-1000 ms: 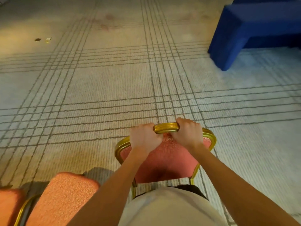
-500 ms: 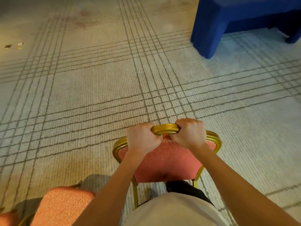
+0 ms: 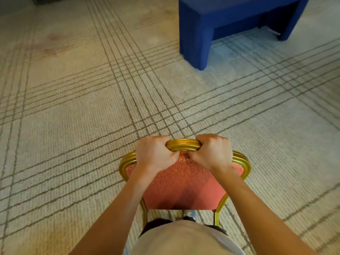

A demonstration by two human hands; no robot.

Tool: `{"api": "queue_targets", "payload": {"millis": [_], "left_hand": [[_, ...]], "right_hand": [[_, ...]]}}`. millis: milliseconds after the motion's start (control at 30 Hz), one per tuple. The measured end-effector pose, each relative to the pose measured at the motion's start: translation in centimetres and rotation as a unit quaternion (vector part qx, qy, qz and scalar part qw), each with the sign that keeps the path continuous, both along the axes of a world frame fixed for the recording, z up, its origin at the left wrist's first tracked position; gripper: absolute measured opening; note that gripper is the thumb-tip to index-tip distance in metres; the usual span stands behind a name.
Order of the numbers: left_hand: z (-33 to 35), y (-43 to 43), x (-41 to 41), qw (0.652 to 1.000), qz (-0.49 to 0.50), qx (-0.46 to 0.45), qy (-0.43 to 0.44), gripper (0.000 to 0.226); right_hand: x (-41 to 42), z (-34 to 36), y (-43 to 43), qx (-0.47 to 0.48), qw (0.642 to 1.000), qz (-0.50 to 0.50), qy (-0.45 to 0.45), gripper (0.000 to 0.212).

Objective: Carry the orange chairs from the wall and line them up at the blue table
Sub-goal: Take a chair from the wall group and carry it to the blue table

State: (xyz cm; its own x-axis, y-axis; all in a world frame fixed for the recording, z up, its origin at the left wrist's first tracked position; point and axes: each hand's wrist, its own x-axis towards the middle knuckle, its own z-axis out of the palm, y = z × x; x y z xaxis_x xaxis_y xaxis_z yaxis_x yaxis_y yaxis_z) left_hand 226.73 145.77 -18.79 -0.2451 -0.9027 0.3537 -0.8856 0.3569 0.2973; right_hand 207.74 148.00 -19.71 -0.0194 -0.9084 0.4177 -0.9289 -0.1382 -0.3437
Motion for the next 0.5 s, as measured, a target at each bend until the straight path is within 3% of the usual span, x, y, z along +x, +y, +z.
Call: {"api": "queue_targets", "payload": {"millis": [500], "left_hand": [[0.7, -17.5, -10.2, 0.994, -0.104, 0.011, 0.03, 0.042]], "right_hand": [[-9.7, 0.6, -14.1, -0.015, 0.997, -0.076, 0.013, 0.04]]}}
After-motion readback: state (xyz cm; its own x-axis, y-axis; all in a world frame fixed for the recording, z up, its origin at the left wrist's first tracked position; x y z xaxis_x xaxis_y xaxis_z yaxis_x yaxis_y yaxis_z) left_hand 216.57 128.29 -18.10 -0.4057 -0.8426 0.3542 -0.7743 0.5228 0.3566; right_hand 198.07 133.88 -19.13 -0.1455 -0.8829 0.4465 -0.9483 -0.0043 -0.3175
